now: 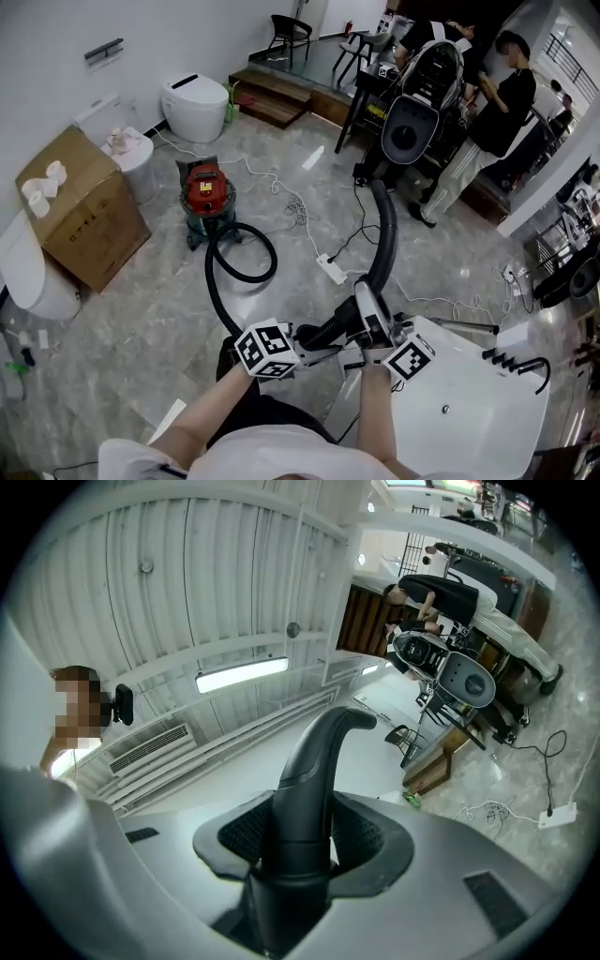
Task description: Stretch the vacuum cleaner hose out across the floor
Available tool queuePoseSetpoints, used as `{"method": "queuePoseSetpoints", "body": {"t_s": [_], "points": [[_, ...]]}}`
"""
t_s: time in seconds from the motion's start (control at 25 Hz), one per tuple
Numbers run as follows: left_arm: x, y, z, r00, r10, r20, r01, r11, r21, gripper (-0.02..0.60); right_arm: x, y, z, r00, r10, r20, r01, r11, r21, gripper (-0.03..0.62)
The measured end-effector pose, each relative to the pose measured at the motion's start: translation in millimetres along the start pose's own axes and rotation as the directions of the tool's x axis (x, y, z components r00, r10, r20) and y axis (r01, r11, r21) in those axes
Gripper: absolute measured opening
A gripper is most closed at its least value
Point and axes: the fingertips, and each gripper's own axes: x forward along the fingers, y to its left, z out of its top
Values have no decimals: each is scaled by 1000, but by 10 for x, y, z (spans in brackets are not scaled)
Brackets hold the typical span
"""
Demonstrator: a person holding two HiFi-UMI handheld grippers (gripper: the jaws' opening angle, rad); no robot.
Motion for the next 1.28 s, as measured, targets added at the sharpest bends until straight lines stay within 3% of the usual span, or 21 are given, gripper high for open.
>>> {"method": "queuePoseSetpoints", "body": {"t_s": [0.52,1.28], "points": [[-121,-402,-296,993,114,-19,-114,993,22,144,-308,276,-320,999,16,-47,-16,1000,5,187],[-486,-522,-571,987,161,-11,-161,987,-21,143,-227,394,-844,991,21,-134,-11,997,77,187]]}}
